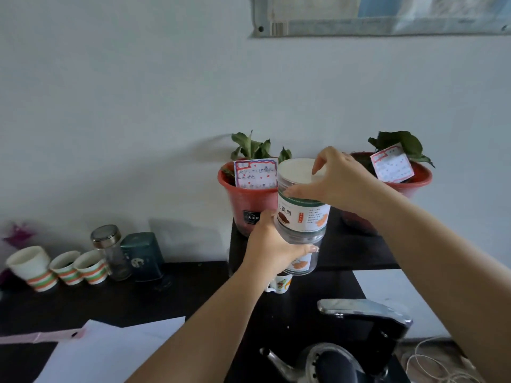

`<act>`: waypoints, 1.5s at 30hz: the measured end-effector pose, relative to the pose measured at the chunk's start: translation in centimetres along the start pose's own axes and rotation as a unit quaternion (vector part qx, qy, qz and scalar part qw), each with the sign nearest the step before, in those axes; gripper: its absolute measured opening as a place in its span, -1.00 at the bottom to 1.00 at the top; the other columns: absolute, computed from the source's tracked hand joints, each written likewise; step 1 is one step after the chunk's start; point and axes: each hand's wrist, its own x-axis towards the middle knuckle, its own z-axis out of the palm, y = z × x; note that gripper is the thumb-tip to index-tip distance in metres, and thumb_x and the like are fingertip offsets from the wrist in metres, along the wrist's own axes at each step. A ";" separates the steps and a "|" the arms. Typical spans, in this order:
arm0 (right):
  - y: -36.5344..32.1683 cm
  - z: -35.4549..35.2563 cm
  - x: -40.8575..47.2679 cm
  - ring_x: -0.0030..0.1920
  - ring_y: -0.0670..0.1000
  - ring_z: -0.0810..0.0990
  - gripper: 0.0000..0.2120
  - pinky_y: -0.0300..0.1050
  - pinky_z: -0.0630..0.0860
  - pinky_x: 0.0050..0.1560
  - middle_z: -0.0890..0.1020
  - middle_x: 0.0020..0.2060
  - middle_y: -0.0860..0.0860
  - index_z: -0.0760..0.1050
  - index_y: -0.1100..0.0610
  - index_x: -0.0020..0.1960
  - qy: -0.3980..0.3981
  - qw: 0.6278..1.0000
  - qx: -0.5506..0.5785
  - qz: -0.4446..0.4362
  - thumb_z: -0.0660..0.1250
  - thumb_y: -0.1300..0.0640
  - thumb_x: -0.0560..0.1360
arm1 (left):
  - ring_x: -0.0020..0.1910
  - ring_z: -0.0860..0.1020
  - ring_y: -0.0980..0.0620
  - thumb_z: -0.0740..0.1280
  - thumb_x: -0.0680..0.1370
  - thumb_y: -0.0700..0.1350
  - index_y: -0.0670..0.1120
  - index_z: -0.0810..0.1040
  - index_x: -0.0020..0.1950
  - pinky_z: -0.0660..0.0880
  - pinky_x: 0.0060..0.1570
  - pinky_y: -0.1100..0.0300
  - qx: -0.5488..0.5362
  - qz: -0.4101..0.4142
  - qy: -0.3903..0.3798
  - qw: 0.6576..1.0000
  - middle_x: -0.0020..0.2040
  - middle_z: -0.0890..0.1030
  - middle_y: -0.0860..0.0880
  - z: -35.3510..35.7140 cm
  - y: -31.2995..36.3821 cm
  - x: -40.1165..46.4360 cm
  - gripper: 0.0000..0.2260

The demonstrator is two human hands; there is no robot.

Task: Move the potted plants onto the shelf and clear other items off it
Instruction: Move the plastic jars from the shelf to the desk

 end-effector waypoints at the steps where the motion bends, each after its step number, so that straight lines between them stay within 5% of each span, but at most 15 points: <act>1: -1.0 0.3 -0.6 -0.14 -0.03 0.37 -0.52 -0.25 0.25 -0.37 0.35 0.01 0.00 0.29 0.09 -0.01 -0.002 1.000 0.004 -0.003 0.45 -0.14 0.29 | 0.12 0.51 0.10 0.59 0.20 -0.01 -0.12 0.34 0.26 0.38 0.01 0.31 0.009 0.008 0.003 1.000 0.12 0.55 0.06 -1.3 -0.4 -0.5 -0.27; 11: -13.4 10.4 -3.6 0.03 -0.01 0.30 -0.55 -0.28 0.23 -0.31 0.28 0.10 -0.01 0.26 0.05 0.05 -0.060 0.996 0.057 -0.039 0.43 -0.06 0.34 | 0.06 0.53 0.09 0.60 0.18 -0.02 -0.08 0.36 0.24 0.39 -0.02 0.30 0.026 -0.019 0.019 0.999 0.15 0.58 0.01 -15.5 -9.4 -4.6 -0.28; 18: -20.8 18.5 -3.1 0.32 0.16 0.31 -0.10 -0.02 0.35 0.18 0.16 0.44 0.13 -0.03 0.03 0.47 -0.154 0.988 -0.016 0.001 0.43 -0.14 0.34 | 0.01 0.49 0.13 0.61 0.16 -0.07 -0.12 0.38 0.20 0.34 -0.03 0.31 0.038 -0.019 0.034 0.998 0.07 0.56 0.04 -23.1 -17.2 -5.4 -0.30; 21: -21.7 21.0 -1.8 0.29 0.18 0.36 -0.15 -0.05 0.38 0.09 0.21 0.41 0.16 0.01 0.05 0.46 -0.158 0.986 -0.053 0.019 0.39 -0.17 0.36 | 0.00 0.48 0.13 0.62 0.14 -0.07 -0.10 0.36 0.19 0.37 -0.04 0.29 0.007 -0.042 0.029 0.999 0.04 0.53 0.07 -22.9 -19.9 -4.6 -0.28; 25: -20.1 23.5 0.9 0.06 0.15 0.42 -0.29 -0.10 0.38 -0.09 0.31 0.27 0.15 0.14 0.02 0.37 -0.157 0.985 -0.058 0.029 0.41 -0.05 0.35 | 0.08 0.53 0.02 0.62 0.12 -0.09 -0.11 0.37 0.14 0.40 -0.06 0.26 -0.015 -0.071 0.037 0.997 0.08 0.54 -0.02 -20.3 -22.7 -2.3 -0.31; 28: -17.6 25.3 3.8 0.14 0.19 0.43 -0.32 -0.06 0.41 -0.04 0.30 0.25 0.14 0.17 0.00 0.34 -0.155 0.985 -0.057 0.039 0.42 -0.03 0.34 | 0.03 0.52 0.03 0.61 0.14 -0.14 -0.04 0.36 0.04 0.37 -0.11 0.31 -0.028 -0.090 0.045 0.995 0.02 0.51 0.01 -17.7 -24.3 0.3 -0.40; 32: -14.3 27.8 7.4 0.22 0.23 0.39 -0.28 0.03 0.46 0.14 0.26 0.28 0.13 0.14 -0.01 0.36 -0.154 0.987 -0.033 0.046 0.44 0.01 0.32 | 0.06 0.51 -0.01 0.61 0.15 -0.13 -0.17 0.34 0.16 0.42 -0.07 0.20 -0.032 -0.125 0.071 0.989 0.11 0.50 -0.08 -14.5 -26.7 4.2 -0.31; 36: -11.3 29.8 9.7 0.25 0.22 0.34 -0.26 -0.02 0.44 0.10 0.23 0.29 0.11 0.11 -0.04 0.38 -0.145 0.987 -0.036 0.057 0.44 0.02 0.33 | 0.08 0.46 0.02 0.59 0.19 -0.12 -0.19 0.29 0.24 0.42 -0.06 0.18 -0.046 -0.168 0.067 0.982 0.18 0.44 -0.10 -12.3 -29.5 7.3 -0.26; 42: -7.0 32.9 12.5 0.34 0.22 0.25 -0.18 -0.06 0.30 0.02 0.16 0.37 0.11 0.01 -0.03 0.44 -0.137 0.984 -0.054 0.104 0.44 0.05 0.34 | 0.21 0.37 0.03 0.58 0.22 -0.12 -0.09 0.20 0.31 0.41 0.17 0.14 -0.057 -0.208 0.066 0.974 0.25 0.35 -0.07 -10.2 -33.3 9.6 -0.21; 45: -5.0 34.5 13.1 0.37 0.22 0.24 -0.17 0.01 0.36 0.18 0.15 0.40 0.10 0.01 -0.02 0.45 -0.138 0.979 -0.014 0.151 0.44 0.04 0.35 | 0.25 0.39 -0.05 0.59 0.21 -0.10 -0.13 0.20 0.28 0.43 0.20 0.06 -0.044 -0.224 0.063 0.971 0.26 0.36 -0.11 -9.4 -34.7 10.0 -0.21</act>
